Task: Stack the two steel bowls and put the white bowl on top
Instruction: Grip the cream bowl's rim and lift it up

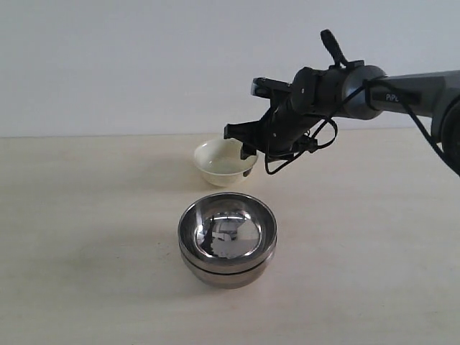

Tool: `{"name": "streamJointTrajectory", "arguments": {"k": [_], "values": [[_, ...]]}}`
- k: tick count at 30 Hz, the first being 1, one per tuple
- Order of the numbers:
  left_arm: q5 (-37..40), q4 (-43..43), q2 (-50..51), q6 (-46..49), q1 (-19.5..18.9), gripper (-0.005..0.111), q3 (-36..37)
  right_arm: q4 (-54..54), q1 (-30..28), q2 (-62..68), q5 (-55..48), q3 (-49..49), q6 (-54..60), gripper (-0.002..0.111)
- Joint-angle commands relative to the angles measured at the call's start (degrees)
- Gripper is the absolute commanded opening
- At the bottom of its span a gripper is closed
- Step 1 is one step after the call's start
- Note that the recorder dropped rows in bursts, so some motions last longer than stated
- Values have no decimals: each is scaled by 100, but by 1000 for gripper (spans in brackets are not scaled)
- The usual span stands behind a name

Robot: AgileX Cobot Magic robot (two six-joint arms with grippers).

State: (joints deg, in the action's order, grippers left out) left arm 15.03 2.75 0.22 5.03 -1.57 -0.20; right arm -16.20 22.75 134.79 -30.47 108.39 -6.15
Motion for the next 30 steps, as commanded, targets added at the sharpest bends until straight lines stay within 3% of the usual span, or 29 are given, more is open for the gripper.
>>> {"name": "streamJointTrajectory", "arguments": {"k": [1,6,11,30], "values": [[-40,-39,-22,-56,-17,4,20,23,-40,136,173,25,20,47],[-40,-39,-22,-56,-17,4,20,-21,-40,283,238,25,-38,34],[-40,-39,-22,-56,-17,4,20,-21,-40,296,307,25,-38,-1],[-40,-39,-22,-56,-17,4,20,-309,-53,-618,-212,34,-38,0]]}}
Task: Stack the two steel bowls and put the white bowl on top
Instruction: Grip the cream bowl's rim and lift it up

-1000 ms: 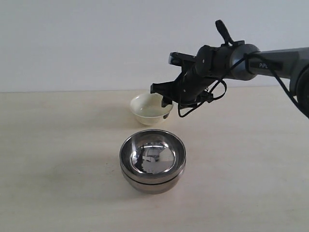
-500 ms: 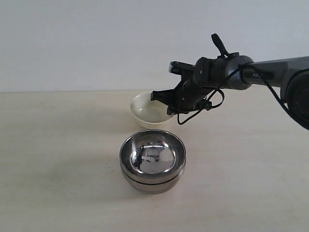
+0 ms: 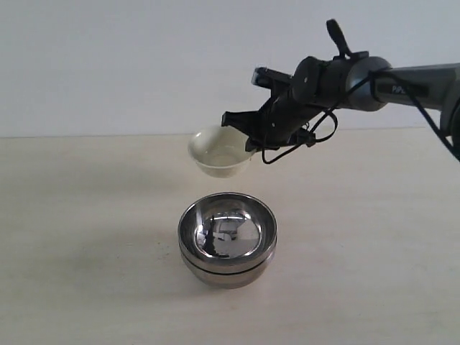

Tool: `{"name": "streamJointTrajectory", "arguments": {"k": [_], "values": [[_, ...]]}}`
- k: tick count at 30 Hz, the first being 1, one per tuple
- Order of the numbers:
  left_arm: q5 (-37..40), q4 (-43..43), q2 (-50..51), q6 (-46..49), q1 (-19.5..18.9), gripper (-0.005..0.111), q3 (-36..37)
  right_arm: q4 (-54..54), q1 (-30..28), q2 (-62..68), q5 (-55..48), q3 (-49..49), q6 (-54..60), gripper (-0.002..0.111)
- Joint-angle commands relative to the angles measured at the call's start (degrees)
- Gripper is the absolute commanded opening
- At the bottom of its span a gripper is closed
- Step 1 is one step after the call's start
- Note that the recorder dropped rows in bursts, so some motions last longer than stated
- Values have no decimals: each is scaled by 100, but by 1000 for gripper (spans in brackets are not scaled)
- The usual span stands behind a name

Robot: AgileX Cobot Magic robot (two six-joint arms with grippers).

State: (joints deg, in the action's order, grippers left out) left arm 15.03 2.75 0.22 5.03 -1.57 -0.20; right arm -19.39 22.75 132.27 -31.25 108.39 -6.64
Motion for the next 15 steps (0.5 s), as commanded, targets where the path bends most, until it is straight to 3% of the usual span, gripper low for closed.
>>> {"name": "streamJointTrajectory", "arguments": {"k": [1,15], "values": [[-40,-39,-22,-56,-17,4,20,11,-61,-408,-228,34,11,0],[-40,-39,-22,-56,-17,4,20,-134,-101,-973,-950,24,225,0]]}}
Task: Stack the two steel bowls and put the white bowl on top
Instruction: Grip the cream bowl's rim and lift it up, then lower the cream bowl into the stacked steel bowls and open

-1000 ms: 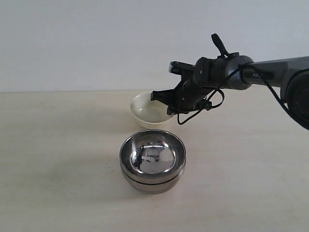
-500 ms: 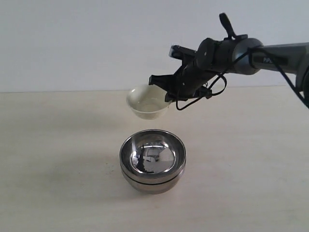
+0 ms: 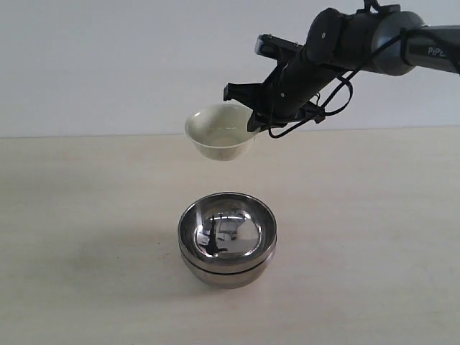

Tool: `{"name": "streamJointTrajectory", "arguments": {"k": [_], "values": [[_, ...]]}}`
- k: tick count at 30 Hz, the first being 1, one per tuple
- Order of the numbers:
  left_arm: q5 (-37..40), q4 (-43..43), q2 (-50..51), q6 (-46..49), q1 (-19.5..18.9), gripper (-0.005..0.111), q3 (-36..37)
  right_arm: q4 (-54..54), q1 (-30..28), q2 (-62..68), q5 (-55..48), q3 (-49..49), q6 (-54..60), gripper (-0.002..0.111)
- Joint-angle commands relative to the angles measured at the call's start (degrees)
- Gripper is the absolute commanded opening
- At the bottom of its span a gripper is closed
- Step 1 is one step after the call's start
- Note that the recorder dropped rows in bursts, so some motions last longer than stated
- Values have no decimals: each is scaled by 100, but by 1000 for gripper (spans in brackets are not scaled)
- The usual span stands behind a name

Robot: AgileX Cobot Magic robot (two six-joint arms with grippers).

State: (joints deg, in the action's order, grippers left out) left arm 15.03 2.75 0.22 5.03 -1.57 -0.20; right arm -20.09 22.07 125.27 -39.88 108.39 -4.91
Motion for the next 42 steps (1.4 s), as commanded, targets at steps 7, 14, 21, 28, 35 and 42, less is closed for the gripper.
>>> {"name": "streamJointTrajectory", "arguments": {"k": [7,14,21,28,35,42], "values": [[-40,-39,-22,-56,-17,4,20,-63,-33,-638,-638,24,98,0],[-40,-39,-22,-56,-17,4,20,-138,-23,-1207,-920,-238,163,0],[-40,-39,-22,-56,-17,4,20,-581,-23,-1947,-471,-1544,684,0],[-40,-39,-22,-56,-17,4,20,-1761,49,-2357,149,-2973,1763,0],[-40,-39,-22,-56,-17,4,20,-2039,187,-2419,354,-3724,2199,0],[-40,-39,-22,-56,-17,4,20,-2073,248,-2419,480,-3965,2248,0]]}}
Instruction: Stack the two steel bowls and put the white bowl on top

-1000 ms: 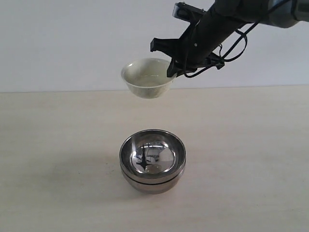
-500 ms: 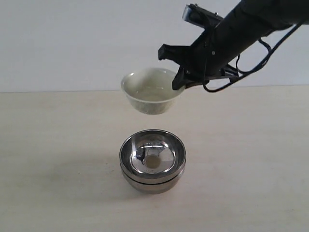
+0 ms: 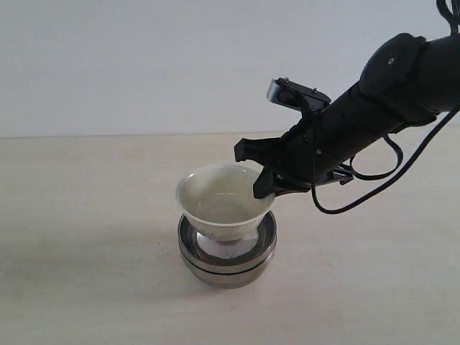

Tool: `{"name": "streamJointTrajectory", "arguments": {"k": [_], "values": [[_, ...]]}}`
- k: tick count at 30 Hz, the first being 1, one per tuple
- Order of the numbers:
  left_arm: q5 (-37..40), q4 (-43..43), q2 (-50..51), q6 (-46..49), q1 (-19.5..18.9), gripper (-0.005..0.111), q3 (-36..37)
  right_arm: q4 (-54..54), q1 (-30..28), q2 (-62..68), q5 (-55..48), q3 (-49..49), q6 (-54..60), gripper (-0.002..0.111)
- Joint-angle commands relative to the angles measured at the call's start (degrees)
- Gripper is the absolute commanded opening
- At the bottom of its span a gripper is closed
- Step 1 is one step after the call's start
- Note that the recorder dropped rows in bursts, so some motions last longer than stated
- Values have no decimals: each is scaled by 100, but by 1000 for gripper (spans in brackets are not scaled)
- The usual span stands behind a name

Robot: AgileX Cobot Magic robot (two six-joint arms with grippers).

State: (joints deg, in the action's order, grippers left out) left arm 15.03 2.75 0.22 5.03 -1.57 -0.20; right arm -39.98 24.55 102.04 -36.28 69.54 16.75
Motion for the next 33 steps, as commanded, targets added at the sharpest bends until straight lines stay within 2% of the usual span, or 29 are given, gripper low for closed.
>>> {"name": "streamJointTrajectory", "arguments": {"k": [1,12,15,18,20,30,33], "values": [[-40,-39,-22,-56,-17,4,20,-84,0,-95,134,-92,95,0],[-40,-39,-22,-56,-17,4,20,-139,0,-85,201,-92,163,2],[-40,-39,-22,-56,-17,4,20,-168,0,-85,153,-92,163,16],[-40,-39,-22,-56,-17,4,20,-165,0,-85,102,-92,163,40],[-40,-39,-22,-56,-17,4,20,-165,0,-85,71,-92,163,49],[-40,-39,-22,-56,-17,4,20,60,0,-85,176,-72,200,48],[-40,-39,-22,-56,-17,4,20,271,0,-95,143,75,174,57]]}}
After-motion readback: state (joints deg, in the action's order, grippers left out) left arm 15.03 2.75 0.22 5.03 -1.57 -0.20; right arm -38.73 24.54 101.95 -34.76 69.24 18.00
